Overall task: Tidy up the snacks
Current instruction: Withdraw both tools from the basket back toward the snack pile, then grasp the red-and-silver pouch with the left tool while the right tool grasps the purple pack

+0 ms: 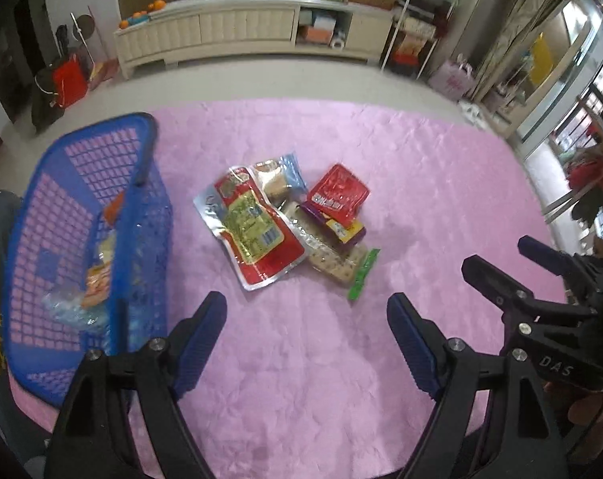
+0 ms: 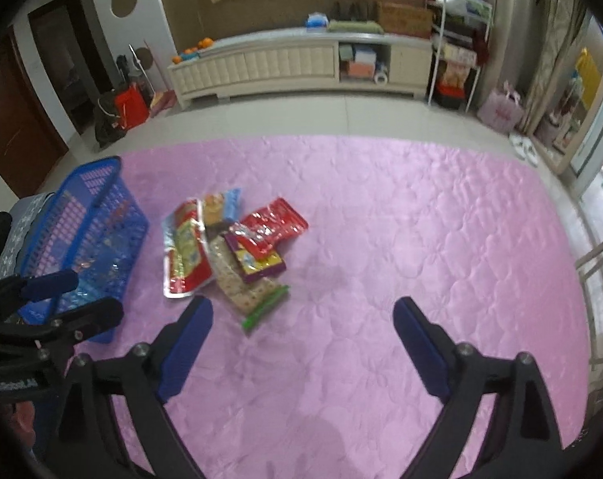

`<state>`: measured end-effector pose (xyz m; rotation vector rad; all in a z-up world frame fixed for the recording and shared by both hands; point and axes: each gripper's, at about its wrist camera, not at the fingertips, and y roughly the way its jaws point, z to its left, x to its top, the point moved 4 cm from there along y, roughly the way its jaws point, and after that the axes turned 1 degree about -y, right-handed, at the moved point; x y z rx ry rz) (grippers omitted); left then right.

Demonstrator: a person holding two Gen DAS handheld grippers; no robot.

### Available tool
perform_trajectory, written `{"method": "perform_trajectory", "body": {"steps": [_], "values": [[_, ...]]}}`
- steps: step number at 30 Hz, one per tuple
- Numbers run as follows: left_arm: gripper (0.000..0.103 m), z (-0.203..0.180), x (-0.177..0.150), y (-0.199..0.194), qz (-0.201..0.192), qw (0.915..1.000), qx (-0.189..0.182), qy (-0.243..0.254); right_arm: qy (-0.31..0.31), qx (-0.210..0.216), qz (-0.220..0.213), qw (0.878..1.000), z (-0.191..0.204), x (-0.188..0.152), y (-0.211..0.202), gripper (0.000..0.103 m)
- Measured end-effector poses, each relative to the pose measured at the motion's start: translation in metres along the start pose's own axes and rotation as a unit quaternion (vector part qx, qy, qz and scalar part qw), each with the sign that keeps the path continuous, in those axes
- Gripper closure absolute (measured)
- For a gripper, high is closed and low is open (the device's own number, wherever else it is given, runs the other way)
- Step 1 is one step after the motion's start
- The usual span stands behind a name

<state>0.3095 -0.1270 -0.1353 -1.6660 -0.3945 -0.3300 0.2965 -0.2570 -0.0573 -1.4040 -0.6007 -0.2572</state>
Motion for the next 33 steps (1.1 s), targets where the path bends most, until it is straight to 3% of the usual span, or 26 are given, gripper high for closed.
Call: {"method": "perform_trajectory", "body": {"steps": [9, 14, 18, 23, 33], "values": [[0.019, 0.02, 0.021, 0.081, 0.054, 0.9957, 0.041, -0.064, 0.017, -0.008, 0.036, 0.999, -0.027, 0.012, 0.065, 0.005], [0.019, 0.027, 0.034, 0.103, 0.042, 0.9936, 0.054, -0.09, 0.011, -0.014, 0.035, 0.999, -0.027, 0.018, 0.089, 0.005], [0.019, 0.033, 0.038, 0.123, 0.059, 0.9907, 0.058, -0.108, 0.015, 0.003, 0.032, 0.999, -0.022, 0.023, 0.096, 0.005], [0.019, 0.05, 0.04, 0.127, 0.038, 0.9878, 0.089, -0.122, 0.014, 0.014, 0.036, 0.999, -0.021, 0.027, 0.105, 0.005], [0.019, 0.072, 0.035, 0.139, 0.047, 0.9846, 0.087, -0.144, 0.012, 0.022, 0.038, 0.999, -0.023, 0.018, 0.11, 0.005]]}}
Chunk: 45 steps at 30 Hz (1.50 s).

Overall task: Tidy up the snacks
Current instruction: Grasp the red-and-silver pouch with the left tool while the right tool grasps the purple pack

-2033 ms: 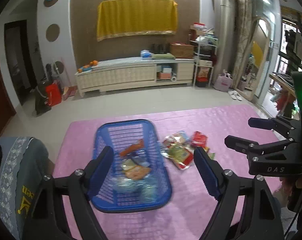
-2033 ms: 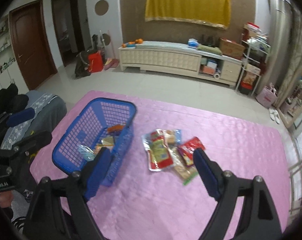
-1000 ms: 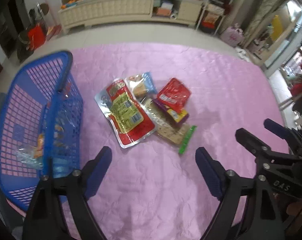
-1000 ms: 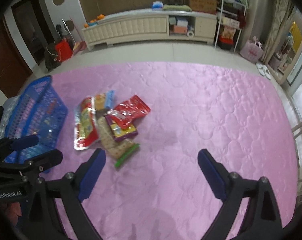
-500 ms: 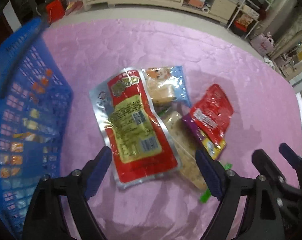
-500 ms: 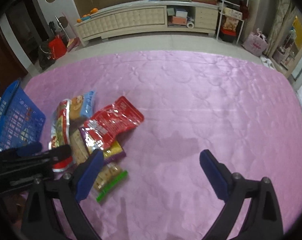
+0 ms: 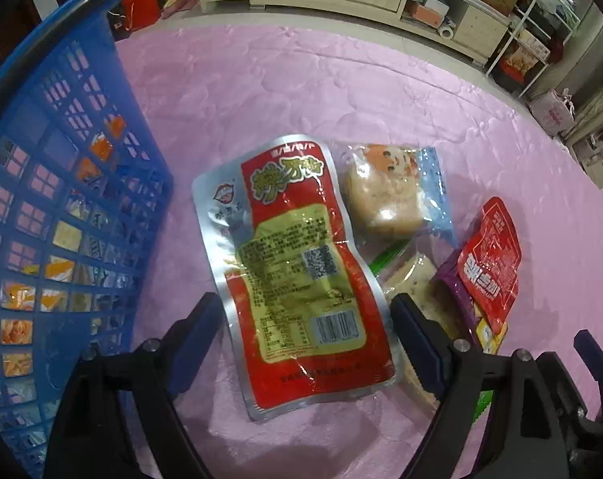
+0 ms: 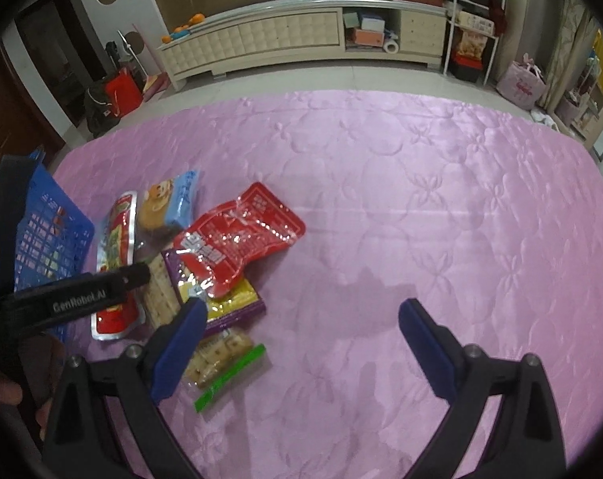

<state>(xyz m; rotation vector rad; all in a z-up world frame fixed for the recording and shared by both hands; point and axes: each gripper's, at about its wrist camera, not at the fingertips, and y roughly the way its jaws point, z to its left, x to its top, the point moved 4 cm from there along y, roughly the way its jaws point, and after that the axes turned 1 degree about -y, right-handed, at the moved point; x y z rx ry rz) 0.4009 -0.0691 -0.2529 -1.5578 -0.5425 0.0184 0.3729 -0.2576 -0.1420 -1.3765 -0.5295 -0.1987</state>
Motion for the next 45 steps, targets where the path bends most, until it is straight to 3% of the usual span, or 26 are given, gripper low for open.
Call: {"method": "perform_trajectory", "body": {"steps": [3, 5, 8, 11, 18, 23, 28, 34, 36, 45], "values": [[0.028, -0.002, -0.005, -0.005, -0.011, 0.9997, -0.003, 0.02, 0.001, -0.006, 0.001, 1.0, -0.003, -0.003, 0.001, 0.005], [0.05, -0.005, -0.009, -0.01, -0.011, 0.9994, -0.006, 0.031, 0.007, -0.011, 0.001, 1.0, -0.007, -0.005, 0.003, 0.005], [0.067, -0.014, -0.017, -0.016, -0.022, 0.9969, 0.006, 0.075, 0.02, -0.008, 0.004, 1.0, -0.01, -0.007, 0.005, 0.005], [0.076, -0.021, -0.025, -0.02, -0.03, 0.9942, 0.007, 0.103, 0.021, 0.009, 0.004, 1.0, -0.005, -0.009, 0.005, 0.005], [0.082, -0.01, -0.034, -0.032, -0.035, 0.994, -0.017, 0.102, -0.012, 0.056, 0.006, 0.998, 0.017, -0.006, 0.003, 0.005], [0.082, -0.002, -0.035, -0.045, -0.045, 0.9923, -0.045, 0.106, -0.037, 0.055, 0.011, 0.998, 0.028, 0.003, 0.015, 0.005], [0.082, 0.0, -0.035, -0.047, -0.052, 0.9901, -0.047, 0.122, -0.003, 0.1, 0.042, 0.994, 0.031, 0.009, 0.033, 0.006], [0.082, -0.018, -0.036, -0.04, -0.058, 0.9859, -0.045, 0.151, -0.017, 0.095, 0.074, 0.993, 0.04, 0.015, 0.046, 0.019], [0.082, -0.018, -0.035, -0.042, -0.054, 0.9862, -0.051, 0.148, -0.033, 0.102, 0.084, 0.991, 0.045, 0.016, 0.046, 0.037], [0.082, -0.021, -0.044, -0.054, -0.057, 0.9854, -0.056, 0.15, -0.039, 0.101, 0.081, 0.991, 0.042, -0.003, 0.028, 0.041]]}}
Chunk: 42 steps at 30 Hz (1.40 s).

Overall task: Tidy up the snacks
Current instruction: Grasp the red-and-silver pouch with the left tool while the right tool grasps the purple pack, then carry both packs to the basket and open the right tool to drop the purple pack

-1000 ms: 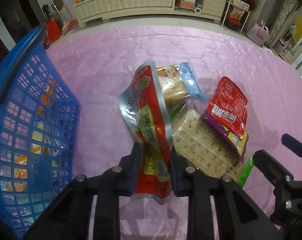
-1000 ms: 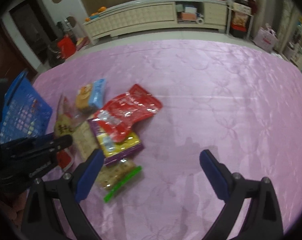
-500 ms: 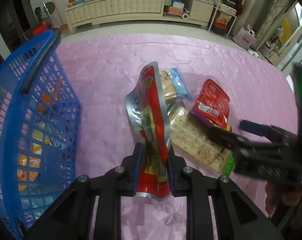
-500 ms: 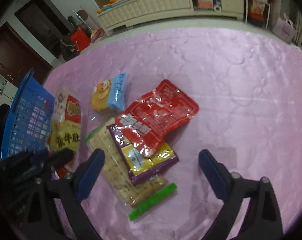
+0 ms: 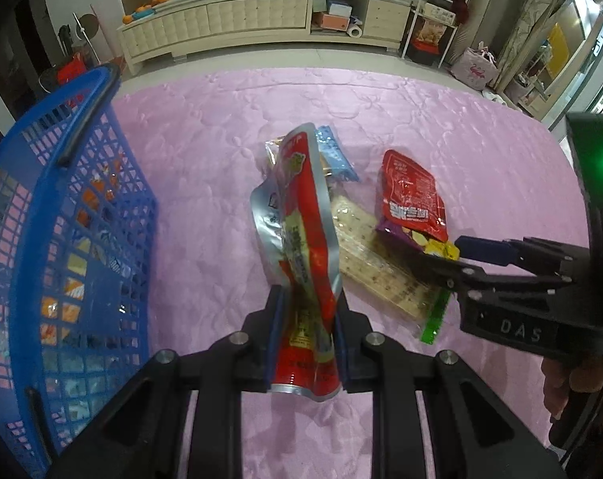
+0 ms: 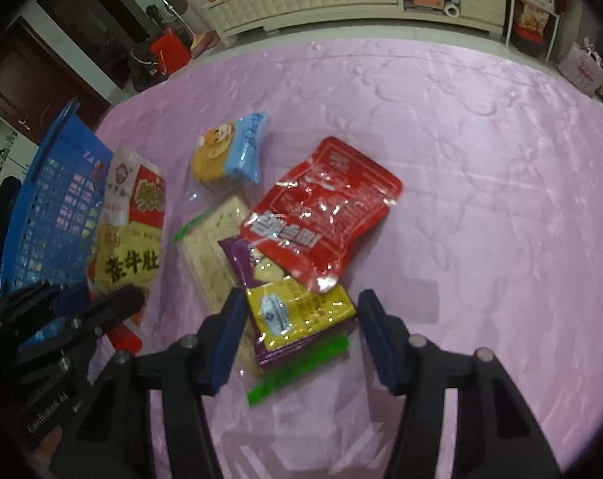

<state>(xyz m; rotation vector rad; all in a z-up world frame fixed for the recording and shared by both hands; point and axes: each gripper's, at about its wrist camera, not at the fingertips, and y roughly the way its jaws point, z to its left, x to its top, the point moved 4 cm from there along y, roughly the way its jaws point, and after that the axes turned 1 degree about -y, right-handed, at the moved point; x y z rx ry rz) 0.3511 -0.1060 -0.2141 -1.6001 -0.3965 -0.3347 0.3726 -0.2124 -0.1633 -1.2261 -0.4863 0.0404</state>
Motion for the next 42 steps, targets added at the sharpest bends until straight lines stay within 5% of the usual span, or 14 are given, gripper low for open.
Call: {"method": "perform_trajectory", "body": {"steps": [12, 27, 33, 42], "values": [[0.082, -0.009, -0.029, -0.076, -0.037, 0.9982, -0.038, 0.028, -0.022, -0.039, -0.044, 0.998, 0.034, -0.031, -0.087, 0.044], [0.082, 0.052, -0.034, -0.214, -0.137, 0.989, -0.053, 0.018, -0.081, -0.061, -0.13, 0.986, 0.144, -0.019, -0.194, 0.044], [0.082, 0.107, -0.037, -0.232, -0.157, 0.987, -0.035, -0.007, -0.111, -0.042, -0.139, 0.983, 0.193, -0.007, -0.194, 0.044], [0.082, 0.177, -0.042, -0.219, -0.138, 0.9885, -0.021, -0.058, -0.153, -0.033, -0.105, 0.982, 0.258, 0.007, -0.138, 0.044]]}}
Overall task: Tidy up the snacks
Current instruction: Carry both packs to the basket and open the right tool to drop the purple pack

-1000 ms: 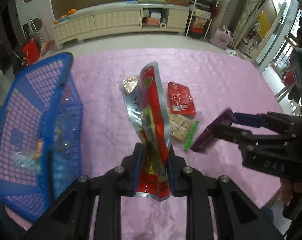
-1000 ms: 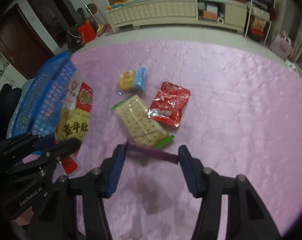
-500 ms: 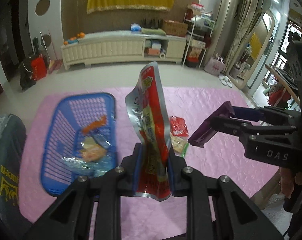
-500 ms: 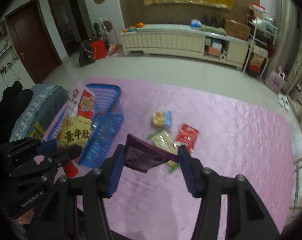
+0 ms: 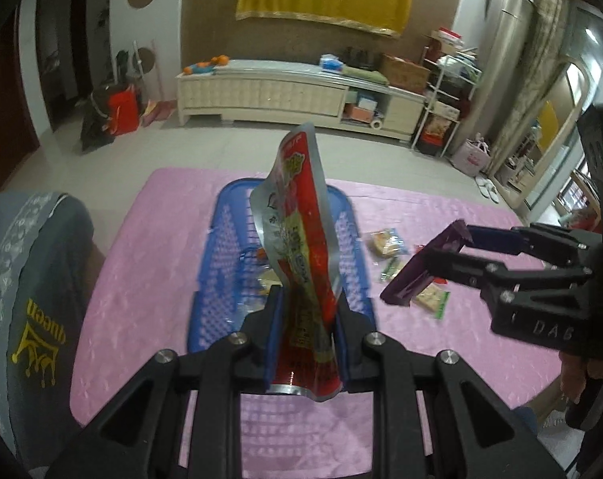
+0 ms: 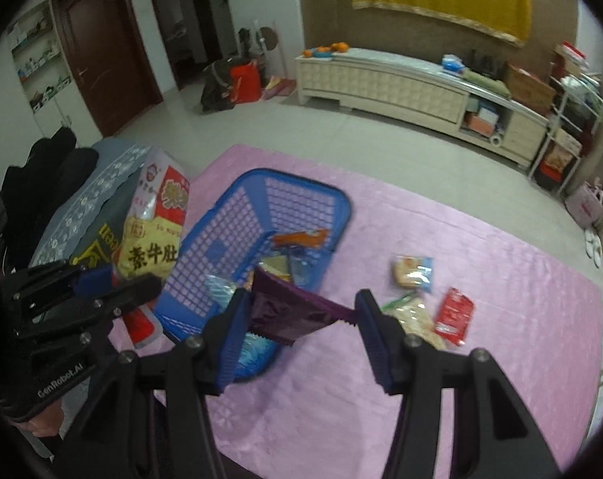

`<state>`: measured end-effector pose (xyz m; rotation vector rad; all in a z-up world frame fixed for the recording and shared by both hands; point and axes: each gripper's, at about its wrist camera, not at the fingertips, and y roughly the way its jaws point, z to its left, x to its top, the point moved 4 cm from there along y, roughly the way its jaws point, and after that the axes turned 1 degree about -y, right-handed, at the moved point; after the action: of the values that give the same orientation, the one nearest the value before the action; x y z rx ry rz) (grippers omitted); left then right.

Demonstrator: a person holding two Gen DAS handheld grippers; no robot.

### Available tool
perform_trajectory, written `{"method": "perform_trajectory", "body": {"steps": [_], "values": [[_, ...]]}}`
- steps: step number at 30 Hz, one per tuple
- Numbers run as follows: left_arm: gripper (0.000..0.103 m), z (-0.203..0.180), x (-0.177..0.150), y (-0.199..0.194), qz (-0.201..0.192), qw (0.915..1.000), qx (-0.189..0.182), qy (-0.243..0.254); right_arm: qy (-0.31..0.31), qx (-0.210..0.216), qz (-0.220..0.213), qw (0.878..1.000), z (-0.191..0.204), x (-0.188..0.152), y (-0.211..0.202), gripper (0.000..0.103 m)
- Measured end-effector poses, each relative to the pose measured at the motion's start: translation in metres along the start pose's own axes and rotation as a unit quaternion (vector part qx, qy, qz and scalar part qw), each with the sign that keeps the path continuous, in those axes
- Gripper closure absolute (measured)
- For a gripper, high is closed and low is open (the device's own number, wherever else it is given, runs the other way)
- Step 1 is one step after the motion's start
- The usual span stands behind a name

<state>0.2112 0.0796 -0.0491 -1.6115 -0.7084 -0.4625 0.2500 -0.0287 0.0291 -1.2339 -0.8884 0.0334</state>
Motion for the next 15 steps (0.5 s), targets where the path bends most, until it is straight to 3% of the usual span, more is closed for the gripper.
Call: {"method": "perform_trajectory", "body": {"steps": [5, 15], "values": [[0.082, 0.02, -0.004, 0.015, 0.001, 1.0, -0.006, 0.005, -0.032, -0.005, 0.013, 0.999, 0.022, 0.005, 0.03, 0.044], [0.082, 0.048, -0.007, 0.051, 0.033, 0.999, -0.027, -0.014, -0.015, -0.027, 0.062, 0.998, 0.024, 0.014, 0.096, 0.044]]}}
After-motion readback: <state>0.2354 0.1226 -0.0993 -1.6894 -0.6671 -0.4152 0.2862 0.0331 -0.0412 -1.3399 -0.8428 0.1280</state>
